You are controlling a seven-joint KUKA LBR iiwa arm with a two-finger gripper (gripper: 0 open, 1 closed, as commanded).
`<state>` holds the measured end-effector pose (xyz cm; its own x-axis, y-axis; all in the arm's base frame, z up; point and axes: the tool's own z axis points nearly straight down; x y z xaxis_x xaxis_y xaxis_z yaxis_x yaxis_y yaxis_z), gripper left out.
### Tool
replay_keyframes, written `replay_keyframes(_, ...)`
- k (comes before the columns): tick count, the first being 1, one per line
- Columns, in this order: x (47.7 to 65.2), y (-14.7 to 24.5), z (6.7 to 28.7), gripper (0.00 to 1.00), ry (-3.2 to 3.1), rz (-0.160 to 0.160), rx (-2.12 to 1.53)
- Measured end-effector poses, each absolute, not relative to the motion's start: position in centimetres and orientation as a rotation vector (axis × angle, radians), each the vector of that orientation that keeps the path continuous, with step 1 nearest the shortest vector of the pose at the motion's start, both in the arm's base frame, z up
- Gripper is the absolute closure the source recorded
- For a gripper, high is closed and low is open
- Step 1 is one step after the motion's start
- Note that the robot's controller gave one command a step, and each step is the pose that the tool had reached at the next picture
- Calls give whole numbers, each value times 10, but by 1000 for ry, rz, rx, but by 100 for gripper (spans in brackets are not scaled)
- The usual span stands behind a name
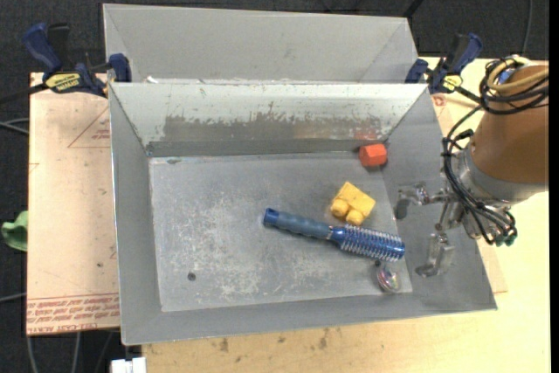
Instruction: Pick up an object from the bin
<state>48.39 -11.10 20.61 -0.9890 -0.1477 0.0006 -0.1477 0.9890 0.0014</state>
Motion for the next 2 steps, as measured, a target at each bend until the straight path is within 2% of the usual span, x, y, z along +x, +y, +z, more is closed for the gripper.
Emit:
replay_keyframes(1, 518, -75, 80, 0, -3140, -4, 108)
replay_keyframes(2, 518, -77, 84, 100, -3143, -1, 108)
